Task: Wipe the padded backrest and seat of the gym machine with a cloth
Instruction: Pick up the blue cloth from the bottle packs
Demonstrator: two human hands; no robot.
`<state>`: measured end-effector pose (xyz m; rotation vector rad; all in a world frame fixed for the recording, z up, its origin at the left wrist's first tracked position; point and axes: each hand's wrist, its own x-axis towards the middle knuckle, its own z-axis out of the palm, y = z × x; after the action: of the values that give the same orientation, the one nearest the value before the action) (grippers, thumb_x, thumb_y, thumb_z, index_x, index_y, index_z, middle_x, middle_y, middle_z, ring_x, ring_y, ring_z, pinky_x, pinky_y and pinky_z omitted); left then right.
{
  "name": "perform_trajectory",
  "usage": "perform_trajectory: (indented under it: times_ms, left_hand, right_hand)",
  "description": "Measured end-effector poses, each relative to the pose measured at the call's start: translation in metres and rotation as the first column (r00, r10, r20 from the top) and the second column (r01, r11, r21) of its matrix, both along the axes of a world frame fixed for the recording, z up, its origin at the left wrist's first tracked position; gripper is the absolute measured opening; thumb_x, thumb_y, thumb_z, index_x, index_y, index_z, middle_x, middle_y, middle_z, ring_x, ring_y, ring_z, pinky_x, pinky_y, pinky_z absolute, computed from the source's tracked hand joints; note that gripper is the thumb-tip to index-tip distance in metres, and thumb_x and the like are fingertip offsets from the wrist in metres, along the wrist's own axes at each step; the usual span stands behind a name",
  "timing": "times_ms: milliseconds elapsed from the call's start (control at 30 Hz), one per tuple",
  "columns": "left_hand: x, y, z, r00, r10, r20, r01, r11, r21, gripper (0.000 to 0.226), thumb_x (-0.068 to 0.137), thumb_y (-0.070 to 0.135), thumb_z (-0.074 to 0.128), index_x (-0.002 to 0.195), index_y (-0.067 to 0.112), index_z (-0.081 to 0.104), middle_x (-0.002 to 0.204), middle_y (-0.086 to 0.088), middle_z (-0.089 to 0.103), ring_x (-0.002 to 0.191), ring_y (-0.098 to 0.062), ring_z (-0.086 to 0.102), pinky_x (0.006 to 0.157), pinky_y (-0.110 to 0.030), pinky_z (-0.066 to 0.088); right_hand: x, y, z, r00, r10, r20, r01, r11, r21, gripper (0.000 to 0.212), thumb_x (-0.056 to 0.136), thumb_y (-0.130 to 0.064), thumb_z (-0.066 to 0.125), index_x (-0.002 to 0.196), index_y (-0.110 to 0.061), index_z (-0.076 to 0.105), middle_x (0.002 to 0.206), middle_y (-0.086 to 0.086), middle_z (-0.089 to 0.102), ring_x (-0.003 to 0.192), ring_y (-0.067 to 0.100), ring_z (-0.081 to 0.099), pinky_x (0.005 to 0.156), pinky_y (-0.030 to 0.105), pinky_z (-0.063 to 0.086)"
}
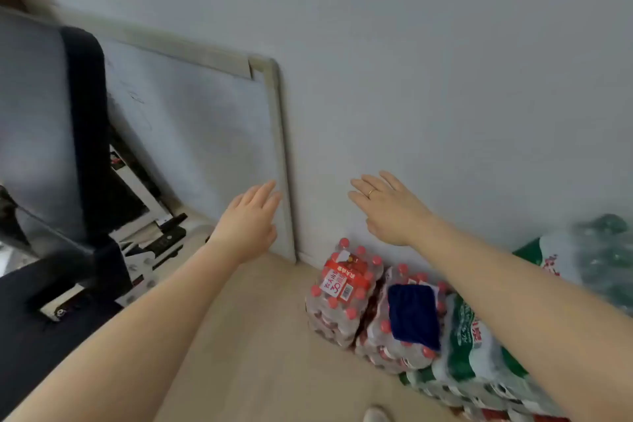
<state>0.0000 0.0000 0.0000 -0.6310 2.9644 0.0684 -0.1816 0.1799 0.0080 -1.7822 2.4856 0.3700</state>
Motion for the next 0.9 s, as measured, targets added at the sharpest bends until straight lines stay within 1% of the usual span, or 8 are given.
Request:
perform_trajectory:
  times_ms: [167,300,400,467,567,733,800,900]
  left_hand:
    - [-0.022,0.034,-0.084,0.997,-0.043,0.066,0.029,0.979,0.2,0.045,0.072,0.022,0.043,0.102,-0.002,0.067,0.123,-0.026,0.057,0.119,-0.044,0.05,0.094,-0.05,0.044]
    - [-0.048,0.077,-0.152,0.992,-0.039,0.119,-0.002,0.945,0.328,0.047,0.087,0.03,0.043,0.127,0.008,0.053,0.142,-0.011,0.043,0.139,-0.028,0.024,0.112,-0.037,0.021]
    - [-0.067,0.1,-0.205,0.994,-0.058,0.089,0.018,0.917,0.397,0.072,0.073,0.045,0.02,0.12,0.007,0.058,0.133,-0.011,0.052,0.134,-0.029,0.033,0.108,-0.04,0.03]
    - [-0.077,0.111,-0.236,0.991,-0.053,0.119,-0.001,0.912,0.41,0.063,0.078,0.039,0.026,0.124,0.009,0.055,0.135,-0.009,0.049,0.135,-0.026,0.03,0.108,-0.039,0.03]
    - [-0.09,0.119,-0.278,0.984,-0.04,0.172,-0.041,0.898,0.439,0.044,0.091,0.029,0.045,0.131,0.011,0.047,0.141,-0.004,0.042,0.139,-0.021,0.022,0.11,-0.034,0.021]
    - [-0.088,0.125,-0.327,0.989,0.065,0.134,-0.125,0.849,0.513,0.064,0.075,0.037,0.028,0.124,0.005,0.053,0.129,-0.013,0.052,0.131,-0.028,0.033,0.11,-0.034,0.023]
    - [-0.084,0.127,-0.335,0.983,0.088,0.162,-0.159,0.848,0.505,0.059,0.077,0.035,0.031,0.127,0.009,0.051,0.133,-0.008,0.05,0.131,-0.024,0.033,0.107,-0.032,0.025]
    - [-0.077,0.125,-0.338,0.973,0.126,0.194,-0.21,0.832,0.513,0.043,0.089,0.025,0.045,0.131,0.014,0.046,0.139,-0.003,0.044,0.133,-0.021,0.03,0.105,-0.032,0.028]
  right_hand:
    - [-0.022,0.054,-0.094,0.951,-0.248,0.187,0.211,0.957,0.197,0.046,0.094,-0.021,0.039,0.14,-0.014,0.038,0.156,0.008,0.017,0.144,0.023,0.01,0.118,0.04,0.002]
    - [-0.052,0.1,-0.177,0.88,-0.393,0.268,0.298,0.895,0.334,0.043,0.092,-0.02,0.041,0.135,-0.012,0.044,0.145,0.008,0.036,0.134,0.026,0.03,0.113,0.039,0.024]
    - [-0.072,0.118,-0.233,0.818,-0.489,0.304,0.357,0.845,0.399,0.045,0.092,-0.016,0.039,0.136,-0.011,0.042,0.145,0.009,0.036,0.131,0.027,0.034,0.108,0.042,0.033]
    - [-0.082,0.122,-0.268,0.78,-0.541,0.313,0.39,0.812,0.434,0.043,0.093,-0.012,0.037,0.136,-0.01,0.042,0.146,0.008,0.035,0.13,0.028,0.036,0.104,0.043,0.037]
    - [-0.093,0.122,-0.322,0.773,-0.545,0.324,0.365,0.801,0.475,0.046,0.095,-0.009,0.035,0.141,-0.011,0.035,0.156,0.006,0.019,0.139,0.029,0.026,0.108,0.045,0.033]
    - [-0.101,0.114,-0.389,0.799,-0.518,0.305,0.359,0.817,0.451,0.062,0.098,-0.017,0.039,0.151,-0.015,0.005,0.159,0.008,0.004,0.145,0.029,0.007,0.118,0.043,0.014]
    - [-0.096,0.112,-0.397,0.821,-0.52,0.234,0.399,0.817,0.417,0.062,0.097,-0.021,0.045,0.149,-0.012,0.014,0.155,0.013,0.02,0.141,0.032,0.019,0.115,0.043,0.018]
    - [-0.091,0.108,-0.392,0.863,-0.476,0.17,0.4,0.848,0.348,0.028,0.093,-0.018,0.051,0.12,-0.01,0.045,0.124,0.011,0.056,0.116,0.03,0.048,0.098,0.04,0.036]
